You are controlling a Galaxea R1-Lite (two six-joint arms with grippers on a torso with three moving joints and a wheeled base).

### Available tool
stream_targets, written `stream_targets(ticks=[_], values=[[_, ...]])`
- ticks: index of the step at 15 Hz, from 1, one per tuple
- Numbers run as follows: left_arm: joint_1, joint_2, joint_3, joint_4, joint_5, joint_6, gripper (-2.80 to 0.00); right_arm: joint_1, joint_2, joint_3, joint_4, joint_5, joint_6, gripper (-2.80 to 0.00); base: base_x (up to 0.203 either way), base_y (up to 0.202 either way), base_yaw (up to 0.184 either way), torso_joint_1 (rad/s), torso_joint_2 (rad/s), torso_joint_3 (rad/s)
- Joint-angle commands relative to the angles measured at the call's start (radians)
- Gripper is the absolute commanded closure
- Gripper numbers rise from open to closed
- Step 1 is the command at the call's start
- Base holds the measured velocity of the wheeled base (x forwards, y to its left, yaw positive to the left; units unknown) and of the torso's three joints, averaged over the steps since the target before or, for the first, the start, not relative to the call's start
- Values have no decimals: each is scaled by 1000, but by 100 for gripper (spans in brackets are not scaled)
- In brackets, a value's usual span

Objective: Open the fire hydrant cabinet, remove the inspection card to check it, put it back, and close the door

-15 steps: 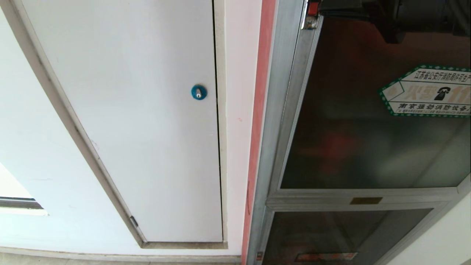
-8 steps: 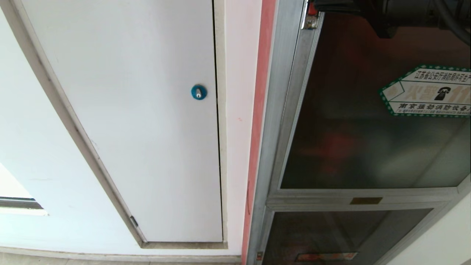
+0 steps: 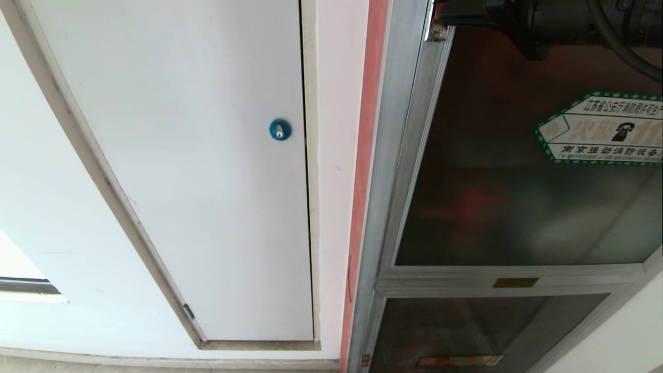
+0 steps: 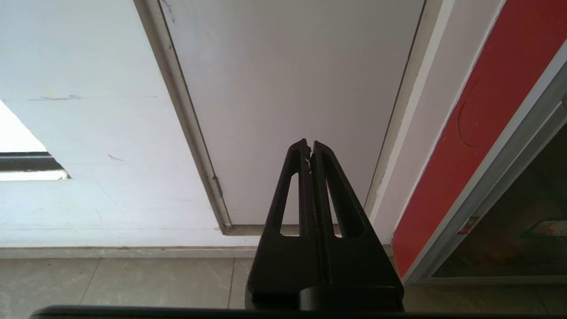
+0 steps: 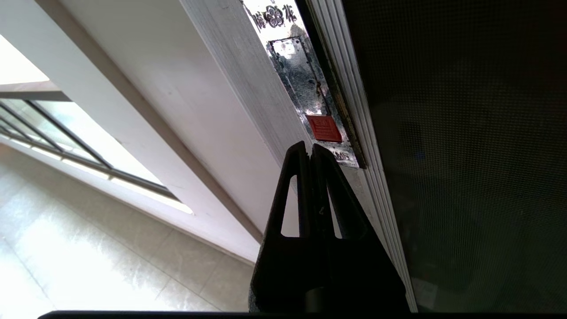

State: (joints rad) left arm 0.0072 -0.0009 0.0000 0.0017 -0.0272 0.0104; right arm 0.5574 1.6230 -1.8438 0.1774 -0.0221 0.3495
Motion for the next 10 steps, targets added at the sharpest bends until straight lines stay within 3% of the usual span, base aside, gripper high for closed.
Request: stream_targets(ticks=[1,10], values=[[0,1,0,0,0,0,0,-5,2,0,0,2,2,0,0,0,0,0,0,0],[0,1,0,0,0,0,0,-7,32,-12,-36,1,-1,0,0,0,0,0,0,0]])
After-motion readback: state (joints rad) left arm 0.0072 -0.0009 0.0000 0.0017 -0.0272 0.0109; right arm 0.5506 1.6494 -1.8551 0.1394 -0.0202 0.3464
